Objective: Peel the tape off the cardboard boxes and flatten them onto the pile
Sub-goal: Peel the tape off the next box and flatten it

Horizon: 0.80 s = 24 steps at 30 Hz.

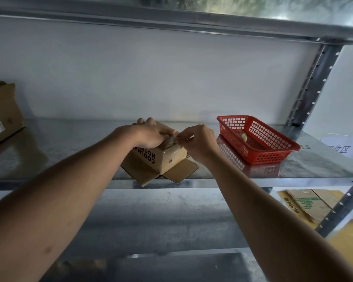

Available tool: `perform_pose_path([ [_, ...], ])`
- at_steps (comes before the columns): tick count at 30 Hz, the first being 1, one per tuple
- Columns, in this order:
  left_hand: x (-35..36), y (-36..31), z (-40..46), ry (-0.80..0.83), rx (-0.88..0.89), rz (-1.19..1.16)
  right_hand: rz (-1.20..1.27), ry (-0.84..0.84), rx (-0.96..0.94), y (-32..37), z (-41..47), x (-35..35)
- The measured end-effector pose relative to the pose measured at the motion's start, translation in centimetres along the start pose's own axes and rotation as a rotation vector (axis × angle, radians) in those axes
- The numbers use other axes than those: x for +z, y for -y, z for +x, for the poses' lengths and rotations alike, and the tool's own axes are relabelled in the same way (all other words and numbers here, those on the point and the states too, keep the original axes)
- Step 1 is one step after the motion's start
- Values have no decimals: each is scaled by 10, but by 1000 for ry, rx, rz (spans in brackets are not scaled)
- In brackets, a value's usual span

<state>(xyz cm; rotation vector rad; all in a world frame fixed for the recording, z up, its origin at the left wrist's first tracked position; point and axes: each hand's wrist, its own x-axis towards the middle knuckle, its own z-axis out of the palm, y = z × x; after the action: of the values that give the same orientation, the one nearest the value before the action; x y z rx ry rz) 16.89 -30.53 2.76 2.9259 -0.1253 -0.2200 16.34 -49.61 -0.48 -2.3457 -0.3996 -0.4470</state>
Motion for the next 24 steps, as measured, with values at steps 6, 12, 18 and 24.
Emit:
perform_pose_path([
  [6, 0, -10, 3, -31, -28, 113, -81, 47, 86, -1, 11, 1],
  [12, 6, -9, 13, -89, -46, 147, 234, 109, 262, -6, 10, 6],
  [18, -2, -6, 34, -66, 10, 229, 656, 1, 494, -9, 14, 1],
  [24, 2, 2, 60, -82, 130, 122, 831, -146, 577, -8, 17, -1],
])
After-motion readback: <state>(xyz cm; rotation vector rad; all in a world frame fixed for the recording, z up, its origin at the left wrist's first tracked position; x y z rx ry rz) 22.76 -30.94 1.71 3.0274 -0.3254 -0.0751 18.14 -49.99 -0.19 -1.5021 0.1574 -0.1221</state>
